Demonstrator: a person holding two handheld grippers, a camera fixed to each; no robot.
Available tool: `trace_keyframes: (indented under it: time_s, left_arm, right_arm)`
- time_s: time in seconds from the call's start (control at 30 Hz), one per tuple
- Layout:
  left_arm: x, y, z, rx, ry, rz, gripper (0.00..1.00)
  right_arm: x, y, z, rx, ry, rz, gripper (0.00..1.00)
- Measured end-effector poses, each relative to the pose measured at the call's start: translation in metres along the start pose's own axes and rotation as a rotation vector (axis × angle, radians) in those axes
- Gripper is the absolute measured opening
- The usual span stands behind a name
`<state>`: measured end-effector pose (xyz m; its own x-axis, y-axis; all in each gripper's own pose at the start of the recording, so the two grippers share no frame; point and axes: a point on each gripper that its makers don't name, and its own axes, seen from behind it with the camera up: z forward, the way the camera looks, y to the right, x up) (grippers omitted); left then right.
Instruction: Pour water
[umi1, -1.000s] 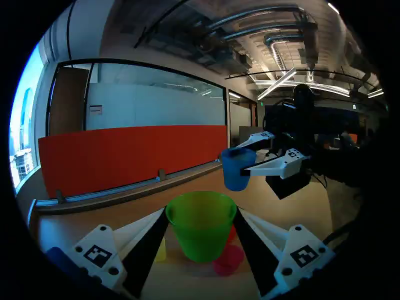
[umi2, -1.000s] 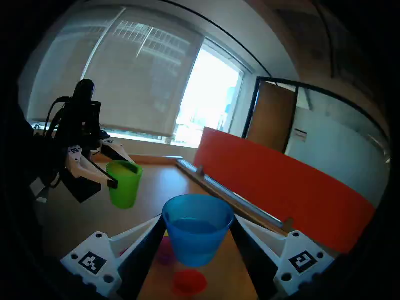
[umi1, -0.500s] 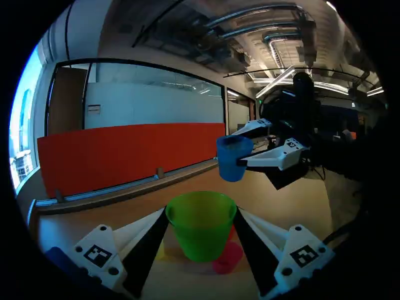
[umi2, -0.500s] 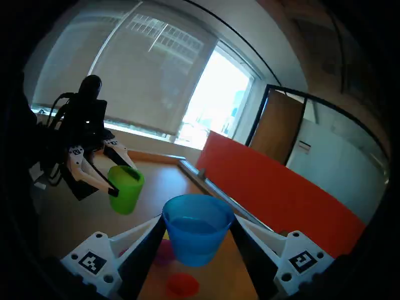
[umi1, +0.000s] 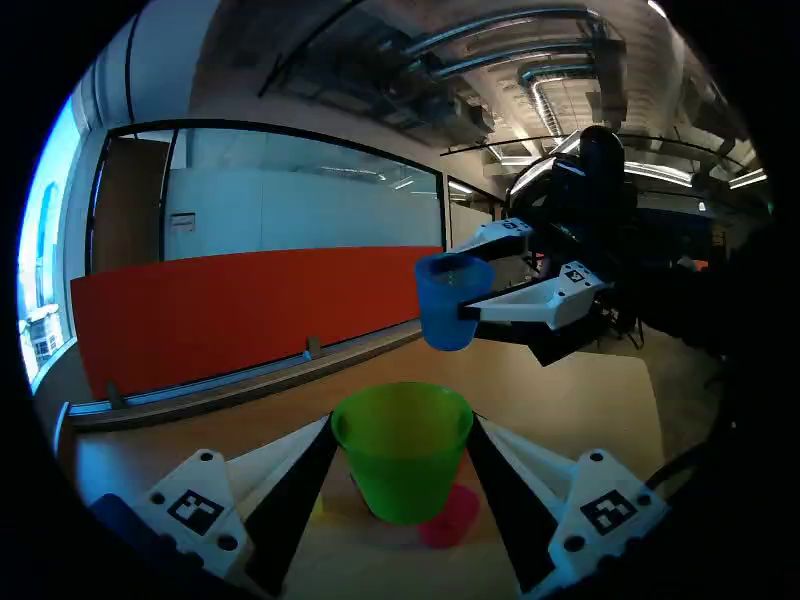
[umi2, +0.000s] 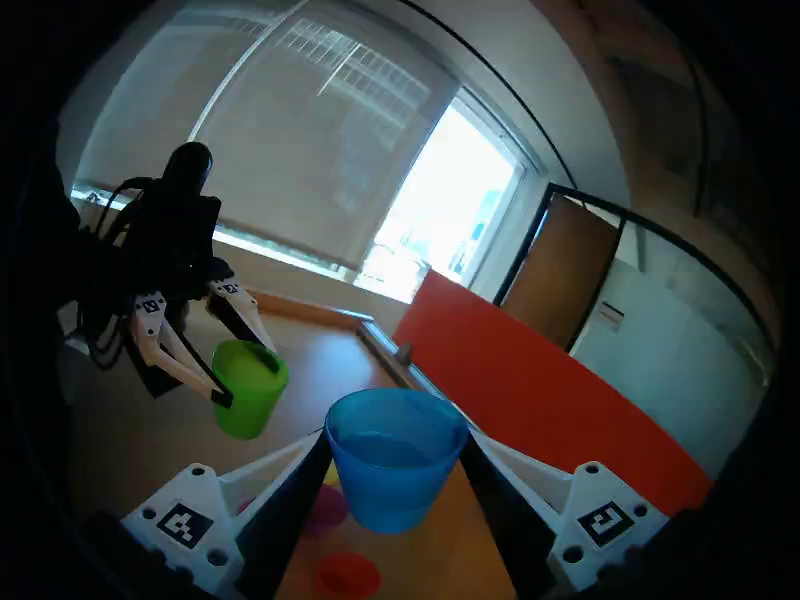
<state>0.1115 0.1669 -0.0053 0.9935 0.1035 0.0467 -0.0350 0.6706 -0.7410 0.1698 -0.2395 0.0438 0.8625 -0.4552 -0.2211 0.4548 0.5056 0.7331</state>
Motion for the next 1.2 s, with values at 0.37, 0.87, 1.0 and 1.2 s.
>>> trace_keyframes:
  time_s: [0.37,0.87,1.0,1.2]
  left_arm:
    - [-0.001,0.003,0.001,-0.008,0.0,0.0,0.88]
    - [-0.006,0.008,0.002,-0.018,-0.003,-0.001,0.88]
    - [-0.007,0.009,0.003,-0.02,-0.004,-0.002,0.88]
    - [-0.01,0.01,0.004,-0.023,-0.005,-0.007,0.88]
  right_arm:
    - [0.008,0.002,0.005,0.003,-0.004,-0.06,0.91]
    - [0.026,0.001,0.01,0.01,0.007,-0.144,0.91]
    - [0.029,0.0,0.012,0.014,0.007,-0.167,0.91]
    - [0.034,-0.001,0.016,0.026,0.008,-0.187,0.91]
